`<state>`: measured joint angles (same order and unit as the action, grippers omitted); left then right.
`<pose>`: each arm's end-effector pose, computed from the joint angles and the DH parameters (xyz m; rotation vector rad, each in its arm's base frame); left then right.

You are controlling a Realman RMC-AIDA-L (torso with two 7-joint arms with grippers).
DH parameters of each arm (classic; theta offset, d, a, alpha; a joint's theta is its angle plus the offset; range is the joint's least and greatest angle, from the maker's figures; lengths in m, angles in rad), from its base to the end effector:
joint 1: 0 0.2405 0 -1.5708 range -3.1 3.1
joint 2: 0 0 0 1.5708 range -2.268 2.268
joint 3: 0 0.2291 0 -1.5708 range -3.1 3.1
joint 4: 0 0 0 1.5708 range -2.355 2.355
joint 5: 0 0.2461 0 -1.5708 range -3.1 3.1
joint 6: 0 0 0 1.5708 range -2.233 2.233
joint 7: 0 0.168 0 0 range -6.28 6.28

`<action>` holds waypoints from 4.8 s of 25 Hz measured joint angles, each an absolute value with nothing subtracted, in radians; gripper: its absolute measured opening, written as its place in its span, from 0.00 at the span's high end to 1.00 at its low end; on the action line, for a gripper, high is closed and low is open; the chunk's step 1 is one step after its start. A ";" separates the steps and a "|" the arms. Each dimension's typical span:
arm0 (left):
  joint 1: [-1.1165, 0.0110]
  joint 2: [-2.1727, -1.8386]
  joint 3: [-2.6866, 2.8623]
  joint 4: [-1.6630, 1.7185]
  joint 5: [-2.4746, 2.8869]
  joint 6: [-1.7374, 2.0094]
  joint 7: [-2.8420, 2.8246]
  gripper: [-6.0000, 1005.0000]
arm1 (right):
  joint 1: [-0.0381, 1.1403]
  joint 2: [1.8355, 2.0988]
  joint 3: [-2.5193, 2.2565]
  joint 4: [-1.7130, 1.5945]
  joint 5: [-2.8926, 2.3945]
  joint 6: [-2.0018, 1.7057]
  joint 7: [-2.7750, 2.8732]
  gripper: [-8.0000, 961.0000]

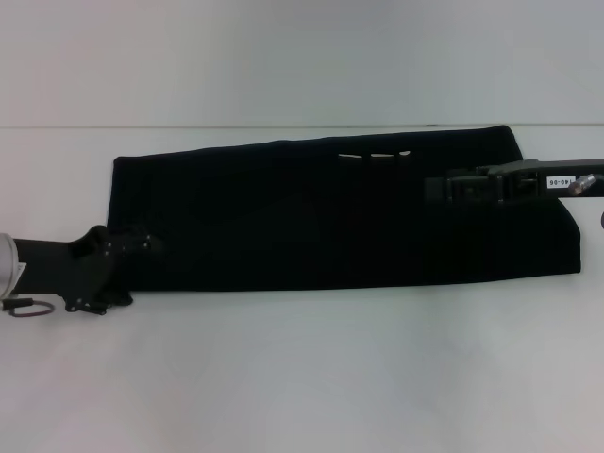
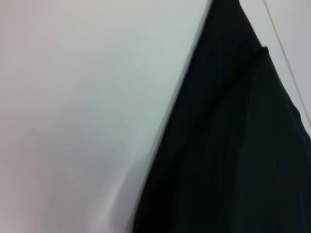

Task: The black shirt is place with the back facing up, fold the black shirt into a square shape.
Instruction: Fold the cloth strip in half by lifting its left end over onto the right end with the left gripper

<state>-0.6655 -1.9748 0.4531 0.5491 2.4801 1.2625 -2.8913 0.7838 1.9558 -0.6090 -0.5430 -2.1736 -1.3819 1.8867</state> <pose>-0.3291 0.3971 0.0244 -1.4844 -2.3656 -0.5132 0.2270 0.4349 0.0231 -2.5640 1.1244 0.5492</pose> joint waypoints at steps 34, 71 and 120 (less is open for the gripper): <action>-0.668 -1.970 0.452 0.557 2.488 1.215 -2.856 0.15 | 0.785 1.957 -0.600 -0.543 -2.174 -1.385 1.892 0.31; -0.656 -1.973 0.454 0.552 2.504 1.174 -2.685 0.96 | 0.792 1.956 -0.600 -0.546 -2.174 -1.381 1.891 0.32; -0.996 -2.136 0.516 0.616 2.354 1.458 -2.331 0.84 | 0.658 1.961 -0.530 -0.632 -2.105 -1.173 1.886 0.37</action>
<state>-0.9960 -2.1356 0.5164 0.6158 2.3542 1.4582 -2.3310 0.6584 1.9613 -0.5298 -0.6323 -2.1047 -1.1727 1.8857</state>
